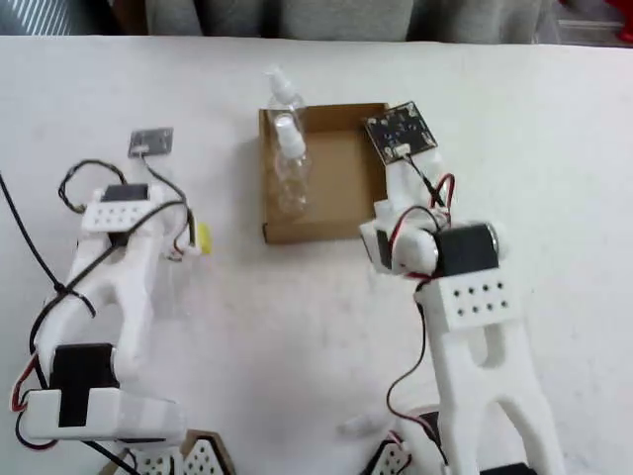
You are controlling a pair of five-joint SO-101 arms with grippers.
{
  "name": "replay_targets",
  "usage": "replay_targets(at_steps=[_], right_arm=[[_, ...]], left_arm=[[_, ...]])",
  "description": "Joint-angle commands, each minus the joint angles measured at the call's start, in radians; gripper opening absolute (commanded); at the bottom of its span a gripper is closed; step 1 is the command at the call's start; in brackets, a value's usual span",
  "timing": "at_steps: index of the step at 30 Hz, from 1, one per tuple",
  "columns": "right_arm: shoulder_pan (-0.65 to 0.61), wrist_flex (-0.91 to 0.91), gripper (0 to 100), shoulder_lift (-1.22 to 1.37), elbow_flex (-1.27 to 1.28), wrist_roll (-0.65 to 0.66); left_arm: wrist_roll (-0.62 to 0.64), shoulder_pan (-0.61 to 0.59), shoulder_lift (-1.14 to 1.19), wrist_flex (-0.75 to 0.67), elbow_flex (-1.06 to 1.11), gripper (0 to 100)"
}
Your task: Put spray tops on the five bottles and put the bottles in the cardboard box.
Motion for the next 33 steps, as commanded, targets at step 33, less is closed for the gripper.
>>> replay_targets(at_steps=[33], right_arm=[[-0.039, -0.527, 1.6, -0.288, -0.075, -0.180]], left_arm=[[-0.012, 0.285, -0.875, -0.532, 0.522, 2]])
